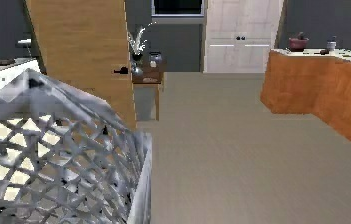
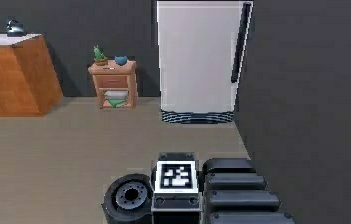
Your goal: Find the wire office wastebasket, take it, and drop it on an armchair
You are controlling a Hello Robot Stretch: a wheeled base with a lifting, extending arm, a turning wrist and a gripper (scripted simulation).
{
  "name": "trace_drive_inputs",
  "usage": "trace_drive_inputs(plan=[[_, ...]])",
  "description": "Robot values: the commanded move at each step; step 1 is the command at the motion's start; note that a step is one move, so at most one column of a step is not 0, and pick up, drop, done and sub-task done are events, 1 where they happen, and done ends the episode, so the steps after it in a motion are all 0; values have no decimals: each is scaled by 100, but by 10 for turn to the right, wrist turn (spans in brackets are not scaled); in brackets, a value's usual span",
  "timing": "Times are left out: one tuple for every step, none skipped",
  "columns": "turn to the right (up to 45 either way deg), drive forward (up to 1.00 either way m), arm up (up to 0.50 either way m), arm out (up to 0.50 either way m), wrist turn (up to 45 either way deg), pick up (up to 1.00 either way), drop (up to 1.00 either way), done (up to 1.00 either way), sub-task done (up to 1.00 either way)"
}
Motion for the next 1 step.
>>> trace_drive_inputs(plan=[[0, 60, 0, 0, 0, 0, 0, 0, 0]])
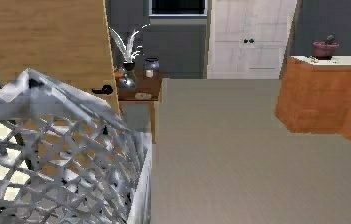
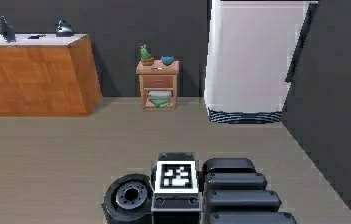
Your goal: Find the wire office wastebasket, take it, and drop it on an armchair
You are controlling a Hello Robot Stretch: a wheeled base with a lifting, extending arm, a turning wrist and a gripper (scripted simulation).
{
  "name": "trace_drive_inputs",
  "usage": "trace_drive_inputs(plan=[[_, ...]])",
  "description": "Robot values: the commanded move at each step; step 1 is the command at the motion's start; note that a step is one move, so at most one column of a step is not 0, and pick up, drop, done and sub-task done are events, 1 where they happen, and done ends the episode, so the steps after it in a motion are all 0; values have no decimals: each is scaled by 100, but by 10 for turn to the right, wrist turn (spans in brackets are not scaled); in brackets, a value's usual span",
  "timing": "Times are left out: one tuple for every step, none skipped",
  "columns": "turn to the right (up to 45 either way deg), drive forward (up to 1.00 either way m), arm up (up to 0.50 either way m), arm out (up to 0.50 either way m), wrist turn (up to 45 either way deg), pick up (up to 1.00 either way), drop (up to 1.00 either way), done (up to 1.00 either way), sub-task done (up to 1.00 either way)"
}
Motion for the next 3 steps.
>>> trace_drive_inputs(plan=[[-420, 0, 0, 0, 0, 0, 0, 0, 0], [-30, 0, 0, 0, 0, 0, 0, 0, 0], [0, 40, 0, 0, 0, 0, 0, 0, 0]])
